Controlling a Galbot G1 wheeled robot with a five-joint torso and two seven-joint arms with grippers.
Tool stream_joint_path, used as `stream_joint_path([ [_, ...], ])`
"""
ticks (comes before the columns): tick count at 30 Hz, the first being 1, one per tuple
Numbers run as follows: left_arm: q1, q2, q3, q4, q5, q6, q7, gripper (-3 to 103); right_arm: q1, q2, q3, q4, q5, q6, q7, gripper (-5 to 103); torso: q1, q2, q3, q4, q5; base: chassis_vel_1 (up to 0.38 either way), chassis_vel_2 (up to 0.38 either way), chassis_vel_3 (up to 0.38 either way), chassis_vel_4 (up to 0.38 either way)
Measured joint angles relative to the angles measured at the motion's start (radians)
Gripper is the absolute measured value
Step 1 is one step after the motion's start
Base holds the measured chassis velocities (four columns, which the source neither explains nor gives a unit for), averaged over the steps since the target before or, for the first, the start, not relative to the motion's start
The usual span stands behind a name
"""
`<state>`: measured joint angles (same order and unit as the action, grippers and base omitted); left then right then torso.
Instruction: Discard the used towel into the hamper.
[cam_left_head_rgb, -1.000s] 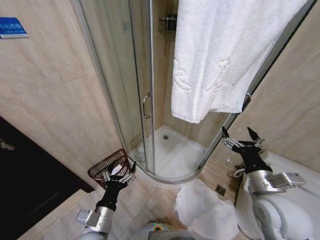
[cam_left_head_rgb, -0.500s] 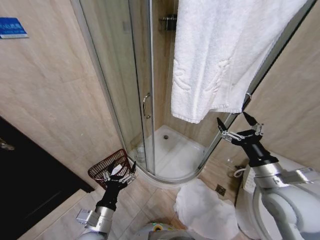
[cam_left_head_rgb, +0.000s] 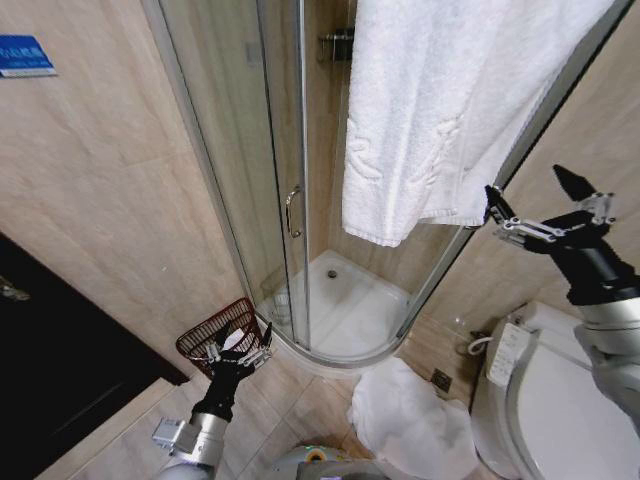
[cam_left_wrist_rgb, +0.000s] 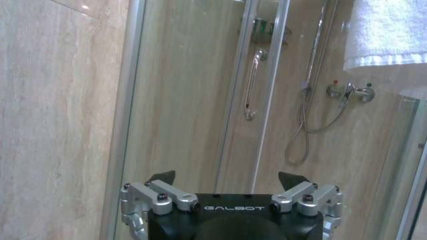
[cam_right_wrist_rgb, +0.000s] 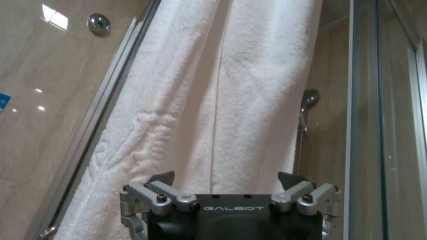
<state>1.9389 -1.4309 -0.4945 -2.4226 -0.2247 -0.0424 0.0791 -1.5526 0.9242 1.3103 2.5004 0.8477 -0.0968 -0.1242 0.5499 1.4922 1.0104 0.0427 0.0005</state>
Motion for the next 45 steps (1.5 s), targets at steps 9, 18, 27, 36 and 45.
stream_joint_path([
  [9, 0.0, 0.0, 0.0, 0.0, 0.0, 0.0, 0.0, 100, 0.072, -0.222, 0.125, 0.001, 0.234, -0.06, 0.08, 100, 0.0, 0.0, 0.0, 0.0004, -0.0017, 0.0, 0.0, 0.0, 0.0],
  [18, 0.0, 0.0, 0.0, 0.0, 0.0, 0.0, 0.0, 100, 0.082, -0.247, 0.135, -0.002, 0.26, -0.068, 0.09, 100, 0.0, 0.0, 0.0, 0.0, 0.0001, 0.0, 0.0, 0.0, 0.0],
  [27, 0.0, 0.0, 0.0, 0.0, 0.0, 0.0, 0.0, 100, 0.21, -0.431, 0.125, -0.073, 0.32, -0.087, 0.121, 100, 0.0, 0.0, 0.0, -0.0001, 0.0003, 0.0, 0.0, 0.0, 0.0],
  [36, 0.0, 0.0, 0.0, 0.0, 0.0, 0.0, 0.0, 100, 0.398, -0.591, 0.059, -0.18, 0.372, -0.122, 0.169, 100, 0.0, 0.0, 0.0, 0.0002, 0.0, 0.0, 0.0, 0.0, 0.0],
  [45, 0.0, 0.0, 0.0, 0.0, 0.0, 0.0, 0.0, 100, 0.473, -0.626, 0.007, -0.214, 0.401, -0.137, 0.195, 100, 0.0, 0.0, 0.0, 0.0, -0.0007, 0.0, 0.0, 0.0, 0.0],
])
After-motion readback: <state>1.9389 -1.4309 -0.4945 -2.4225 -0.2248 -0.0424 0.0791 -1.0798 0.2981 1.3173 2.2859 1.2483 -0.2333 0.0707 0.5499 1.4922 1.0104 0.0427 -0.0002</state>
